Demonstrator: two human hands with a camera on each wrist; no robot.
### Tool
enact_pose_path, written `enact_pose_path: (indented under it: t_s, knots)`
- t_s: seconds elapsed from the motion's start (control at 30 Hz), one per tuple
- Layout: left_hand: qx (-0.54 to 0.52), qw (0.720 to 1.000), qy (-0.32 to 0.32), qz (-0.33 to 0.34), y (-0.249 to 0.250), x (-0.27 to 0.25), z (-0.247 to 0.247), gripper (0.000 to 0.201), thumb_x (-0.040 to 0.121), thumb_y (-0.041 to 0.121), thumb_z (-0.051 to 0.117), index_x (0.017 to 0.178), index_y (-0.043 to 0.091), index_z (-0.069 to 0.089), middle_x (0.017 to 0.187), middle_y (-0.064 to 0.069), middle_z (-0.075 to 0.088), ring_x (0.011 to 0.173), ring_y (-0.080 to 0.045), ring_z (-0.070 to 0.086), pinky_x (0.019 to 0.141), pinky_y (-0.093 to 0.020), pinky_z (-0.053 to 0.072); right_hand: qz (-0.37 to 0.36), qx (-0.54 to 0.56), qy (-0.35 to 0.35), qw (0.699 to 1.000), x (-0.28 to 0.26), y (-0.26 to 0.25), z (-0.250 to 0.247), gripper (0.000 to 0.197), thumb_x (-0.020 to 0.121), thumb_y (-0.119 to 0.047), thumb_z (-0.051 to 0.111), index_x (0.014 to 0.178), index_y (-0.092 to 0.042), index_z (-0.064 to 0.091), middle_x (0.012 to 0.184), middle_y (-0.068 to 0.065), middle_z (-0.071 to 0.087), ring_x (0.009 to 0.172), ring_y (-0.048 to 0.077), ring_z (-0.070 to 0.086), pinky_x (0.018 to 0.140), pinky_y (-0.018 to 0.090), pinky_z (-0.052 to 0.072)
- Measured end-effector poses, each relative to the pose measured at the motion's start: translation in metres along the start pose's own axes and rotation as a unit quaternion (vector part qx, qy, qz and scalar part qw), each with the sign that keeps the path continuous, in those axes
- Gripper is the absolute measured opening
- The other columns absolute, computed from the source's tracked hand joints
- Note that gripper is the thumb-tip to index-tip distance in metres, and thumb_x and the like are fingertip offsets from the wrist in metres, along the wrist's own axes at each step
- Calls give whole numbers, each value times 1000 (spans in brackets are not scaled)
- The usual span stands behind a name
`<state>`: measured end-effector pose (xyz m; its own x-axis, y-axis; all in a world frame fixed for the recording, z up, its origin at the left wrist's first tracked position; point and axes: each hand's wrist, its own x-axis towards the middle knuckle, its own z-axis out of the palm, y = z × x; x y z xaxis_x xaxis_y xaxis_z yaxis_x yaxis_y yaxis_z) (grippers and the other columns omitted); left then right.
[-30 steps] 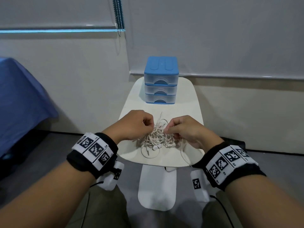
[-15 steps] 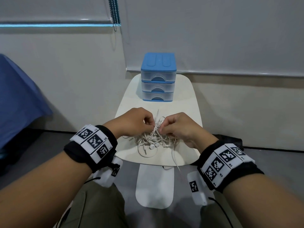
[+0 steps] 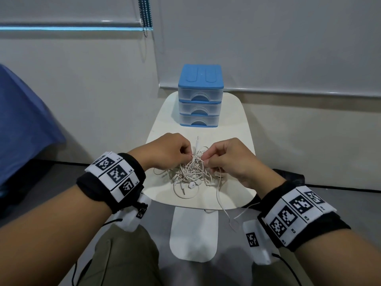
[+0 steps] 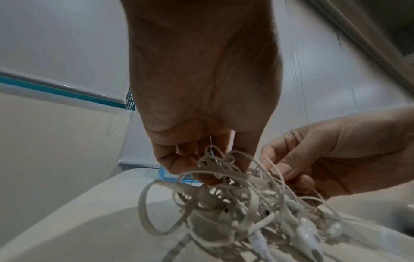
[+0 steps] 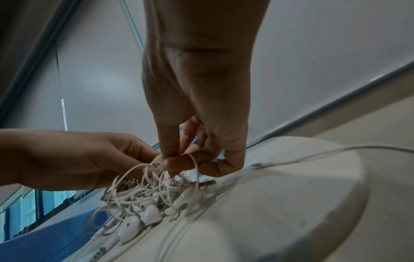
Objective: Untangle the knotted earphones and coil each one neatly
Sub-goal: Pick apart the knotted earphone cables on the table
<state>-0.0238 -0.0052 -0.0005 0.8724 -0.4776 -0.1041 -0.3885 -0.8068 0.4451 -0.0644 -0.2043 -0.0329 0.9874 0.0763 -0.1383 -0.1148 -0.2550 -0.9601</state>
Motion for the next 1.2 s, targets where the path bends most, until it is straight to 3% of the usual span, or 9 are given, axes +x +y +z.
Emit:
enact_pose_path:
  t_s: [0.1, 0.27, 0.47, 0.57, 0.7, 0.83, 1.03, 1.1, 1.2]
  knots:
    - [12, 1000, -4, -4, 0, 2, 0, 13, 99, 22, 62, 91, 14, 70, 95, 3, 70, 79, -10, 58, 65, -18, 41, 1, -1, 4, 1000, 1, 2, 5, 7, 81, 11, 75, 85, 5, 74, 61, 14, 65, 60, 26, 57, 66, 40, 46]
    - [-3, 1000, -9, -11, 2, 1, -3, 16, 100, 20, 60, 95, 8, 70, 96, 1, 71, 79, -11, 57, 69, -21, 43, 5, -32, -8, 999, 2, 2, 5, 13, 86, 10, 70, 86, -1, 77, 63, 9, 63, 57, 19, 53, 58, 31, 43]
    - [-31, 999, -5, -20, 7, 5, -5, 15, 97, 18, 62, 89, 10, 72, 78, 9, 68, 68, -7, 57, 63, -22, 44, 6, 4, 11, 1000, 4, -1, 13, 9, 78, 13, 77, 81, 7, 70, 64, 18, 63, 50, 22, 54, 51, 28, 44]
    - [-73, 997, -22, -34, 9, 4, -8, 16, 97, 17, 63, 88, 9, 73, 72, 8, 66, 62, -7, 53, 61, -22, 42, -1, 5, 24, 1000, 5, -1, 16, 17, 75, 10, 82, 80, 1, 68, 66, 19, 66, 51, 23, 58, 50, 28, 48]
    - [-178, 981, -45, -60, 5, 2, -14, 17, 89, 19, 63, 93, 8, 75, 79, 0, 70, 74, -16, 59, 68, -30, 45, -18, -5, 28, 999, 4, -1, 15, 24, 74, 8, 83, 81, -5, 63, 66, 20, 69, 54, 27, 59, 53, 31, 49]
    - [-179, 983, -39, -34, -3, -3, -17, 9, 91, 6, 67, 94, 14, 69, 74, -1, 67, 71, -16, 60, 70, -31, 49, -28, -11, 5, 1000, 2, -4, 16, 28, 78, 7, 81, 95, -5, 63, 65, 15, 66, 52, 24, 58, 51, 30, 49]
    - [-164, 986, -25, -3, -12, -9, -15, 20, 81, -2, 74, 83, 14, 63, 92, -16, 73, 71, -16, 62, 72, -38, 52, -73, -94, -28, 992, 5, -3, 21, 57, 86, 0, 76, 133, -27, 58, 70, 16, 67, 62, 26, 61, 69, 48, 59]
    - [-180, 984, -15, -1, -12, -11, -14, 23, 81, -9, 69, 80, 12, 59, 91, -13, 75, 69, -11, 63, 68, -32, 52, -86, -121, -39, 988, 6, -4, 22, 51, 86, -2, 75, 130, -23, 60, 71, 17, 69, 60, 22, 60, 69, 45, 58]
    - [-179, 984, -12, 2, -13, -12, -14, 27, 80, -11, 68, 76, 13, 57, 90, -10, 76, 64, -9, 60, 63, -24, 48, -100, -165, -50, 980, 9, -5, 24, 32, 85, -8, 78, 114, -20, 72, 66, 3, 63, 59, 13, 57, 66, 33, 53]
